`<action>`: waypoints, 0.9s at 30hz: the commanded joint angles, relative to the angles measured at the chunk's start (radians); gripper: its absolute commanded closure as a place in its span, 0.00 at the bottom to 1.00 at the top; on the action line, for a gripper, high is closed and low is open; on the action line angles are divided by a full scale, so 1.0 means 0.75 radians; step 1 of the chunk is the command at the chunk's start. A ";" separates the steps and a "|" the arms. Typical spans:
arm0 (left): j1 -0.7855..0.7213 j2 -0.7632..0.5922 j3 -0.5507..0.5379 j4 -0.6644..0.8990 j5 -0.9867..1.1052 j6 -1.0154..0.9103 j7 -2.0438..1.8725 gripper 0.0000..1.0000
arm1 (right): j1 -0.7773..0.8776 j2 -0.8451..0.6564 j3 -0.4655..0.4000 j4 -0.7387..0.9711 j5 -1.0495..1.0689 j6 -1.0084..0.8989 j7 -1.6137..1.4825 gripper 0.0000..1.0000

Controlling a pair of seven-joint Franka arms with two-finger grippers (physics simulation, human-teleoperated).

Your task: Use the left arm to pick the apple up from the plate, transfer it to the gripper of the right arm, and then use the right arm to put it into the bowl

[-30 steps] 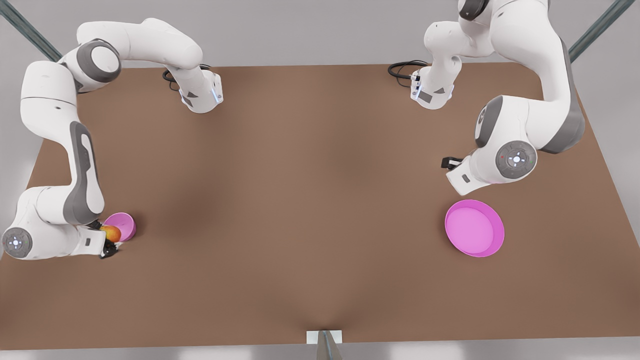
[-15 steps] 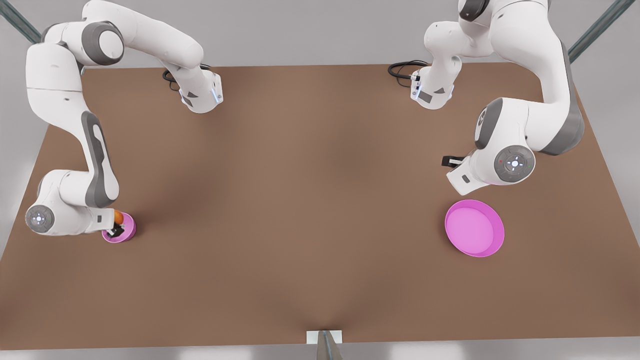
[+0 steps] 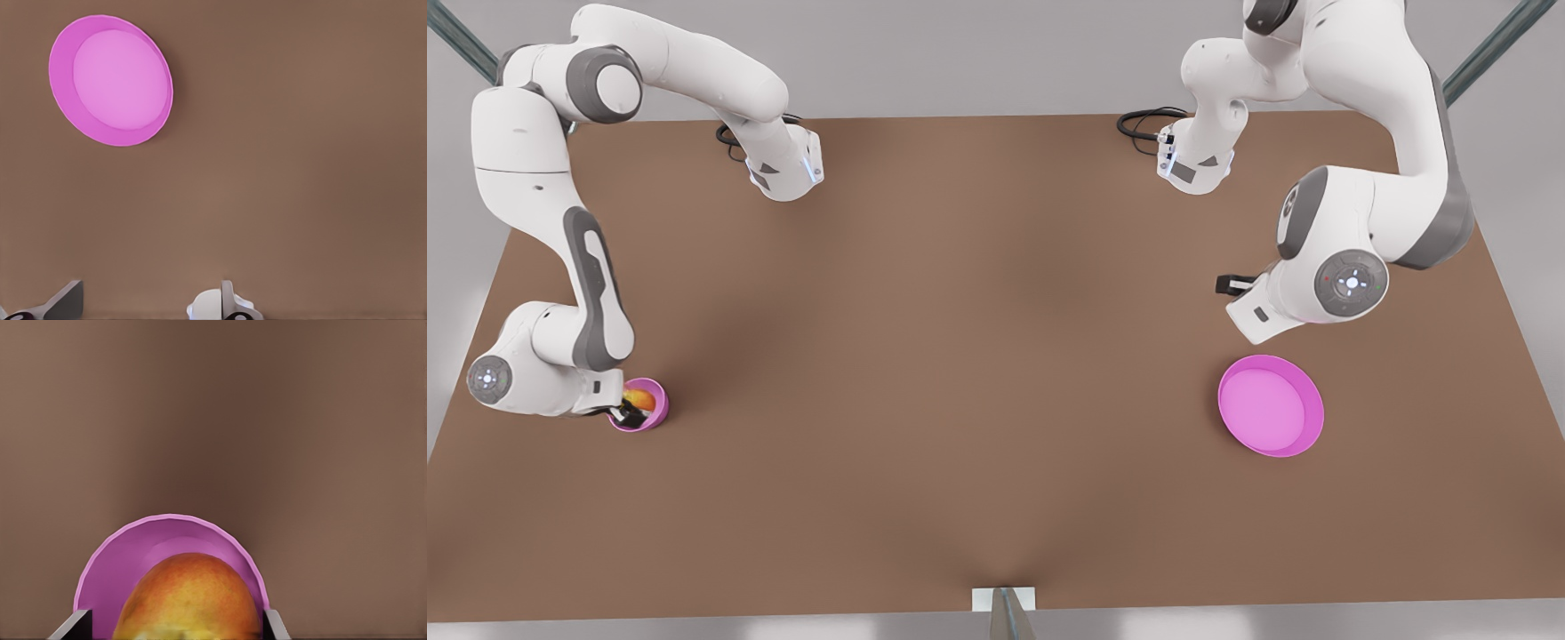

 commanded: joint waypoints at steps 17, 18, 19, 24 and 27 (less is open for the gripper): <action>-0.004 -0.011 -0.001 0.031 0.000 -0.030 -0.012 0.00 | 0.721 -0.536 -0.260 0.216 0.096 -0.804 3.120 0.00; -0.002 -0.011 -0.001 0.031 0.002 -0.032 -0.012 0.00 | 0.706 -0.540 -0.262 0.216 0.137 -0.827 3.120 0.00; -0.002 -0.011 -0.001 0.031 0.000 -0.033 -0.012 0.00 | 0.704 -0.544 -0.287 0.218 0.173 -0.839 3.120 0.00; -0.002 -0.009 -0.001 0.033 0.002 -0.035 -0.012 0.00 | 0.743 -0.630 -0.299 0.169 0.210 -0.860 3.315 0.00; -0.006 -0.009 0.001 0.045 0.000 -0.084 -0.006 0.00 | 0.755 -0.687 -0.303 0.136 0.237 -0.872 3.319 0.00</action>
